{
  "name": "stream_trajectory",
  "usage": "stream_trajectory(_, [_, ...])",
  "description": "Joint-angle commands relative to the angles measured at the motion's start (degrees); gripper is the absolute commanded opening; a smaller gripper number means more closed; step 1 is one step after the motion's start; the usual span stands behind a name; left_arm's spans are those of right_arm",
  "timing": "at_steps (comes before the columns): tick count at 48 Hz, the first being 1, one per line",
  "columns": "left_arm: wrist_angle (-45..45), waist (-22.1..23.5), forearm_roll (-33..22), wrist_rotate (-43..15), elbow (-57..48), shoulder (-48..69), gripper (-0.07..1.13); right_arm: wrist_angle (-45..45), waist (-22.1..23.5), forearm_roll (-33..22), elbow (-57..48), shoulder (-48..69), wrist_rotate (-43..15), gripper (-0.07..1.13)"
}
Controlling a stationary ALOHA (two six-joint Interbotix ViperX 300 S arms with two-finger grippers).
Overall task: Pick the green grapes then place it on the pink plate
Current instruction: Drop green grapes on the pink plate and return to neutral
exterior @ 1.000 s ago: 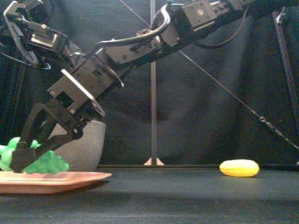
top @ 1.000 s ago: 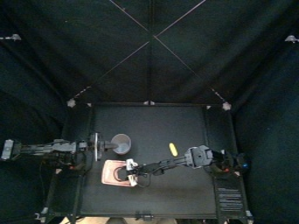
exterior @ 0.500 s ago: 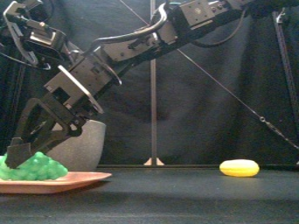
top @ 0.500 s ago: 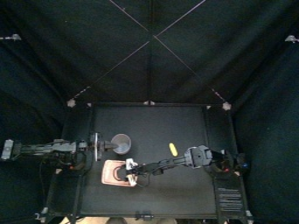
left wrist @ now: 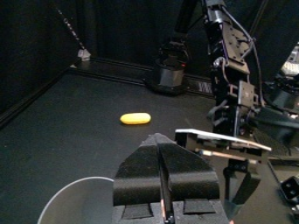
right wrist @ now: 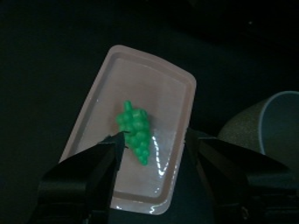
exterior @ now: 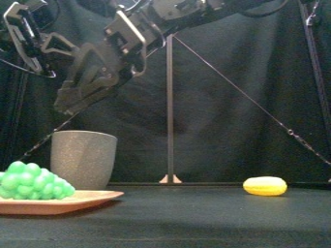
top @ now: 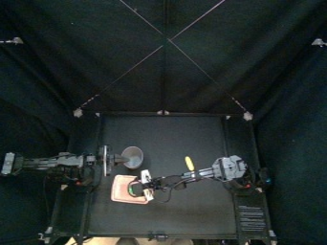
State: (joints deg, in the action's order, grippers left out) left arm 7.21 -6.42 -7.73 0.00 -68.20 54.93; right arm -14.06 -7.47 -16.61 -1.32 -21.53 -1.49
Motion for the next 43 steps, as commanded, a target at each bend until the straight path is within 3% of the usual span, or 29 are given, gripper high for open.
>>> stream_trajectory(1, [0.3,0.0,0.0,0.0,0.8,-0.2,0.07,5.0,-0.5,-0.2,-3.6,6.2,0.1,0.92])
stream_trajectory(9, [-0.1,0.0,0.0,0.0,0.4,-0.2,0.07,11.7,-0.9,0.5,-12.1,12.1,-0.4,0.92])
stream_trajectory(24, [-0.2,0.0,-0.1,0.0,0.3,-0.1,0.08,28.7,-0.5,7.3,-28.2,22.8,-0.3,0.92])
stream_trajectory(43, [-0.2,0.1,0.0,0.0,-0.4,-0.2,0.07,46.4,1.0,13.1,-41.7,29.1,-0.2,0.92])
